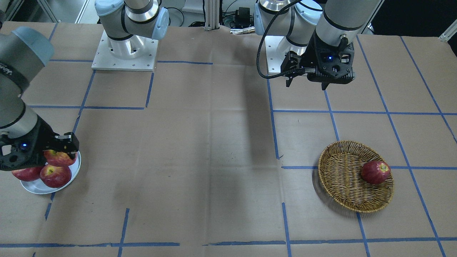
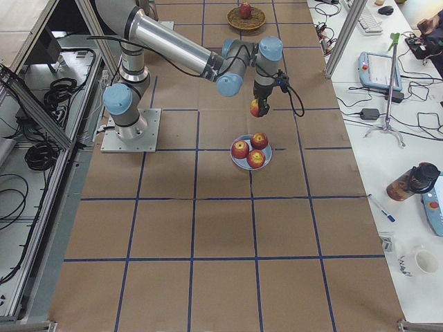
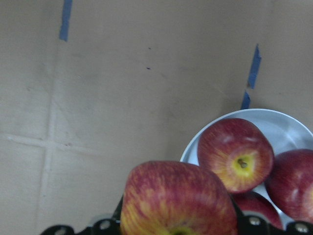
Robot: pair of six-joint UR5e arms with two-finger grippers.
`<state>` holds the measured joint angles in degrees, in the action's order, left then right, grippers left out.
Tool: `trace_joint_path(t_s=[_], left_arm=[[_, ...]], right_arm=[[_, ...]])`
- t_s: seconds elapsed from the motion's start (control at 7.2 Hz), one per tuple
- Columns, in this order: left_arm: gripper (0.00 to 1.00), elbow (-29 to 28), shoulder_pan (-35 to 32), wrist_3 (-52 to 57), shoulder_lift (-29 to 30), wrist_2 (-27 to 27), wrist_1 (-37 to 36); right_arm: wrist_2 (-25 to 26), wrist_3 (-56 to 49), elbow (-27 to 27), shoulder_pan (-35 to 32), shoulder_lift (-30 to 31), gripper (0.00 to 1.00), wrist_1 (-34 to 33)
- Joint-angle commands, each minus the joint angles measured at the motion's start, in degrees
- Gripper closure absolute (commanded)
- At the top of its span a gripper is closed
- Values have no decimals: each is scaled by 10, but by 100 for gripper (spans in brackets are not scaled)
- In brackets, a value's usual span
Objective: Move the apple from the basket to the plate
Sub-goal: 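Lift the apple with the right gripper and carry it over the white plate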
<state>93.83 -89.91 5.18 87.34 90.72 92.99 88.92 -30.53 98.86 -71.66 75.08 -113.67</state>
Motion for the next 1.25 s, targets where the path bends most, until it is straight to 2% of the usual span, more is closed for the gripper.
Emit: trace_joint_path(t_s=[0.0,0.42,0.97,1.11], left_arm=[[1,0,0,1,0,1,0],[1,0,0,3,-1,1,0],[1,2,0,3,-2,2,0],[1,2,0,1,-2,1,0]], right_arm=[[-6,-120,18,75,-6,45,-15],[-5,-137,32,86,-37,45,-54],[-2,-139,31,86,-40,41,-66],[-1,-139,32,87,-44,12,-67]])
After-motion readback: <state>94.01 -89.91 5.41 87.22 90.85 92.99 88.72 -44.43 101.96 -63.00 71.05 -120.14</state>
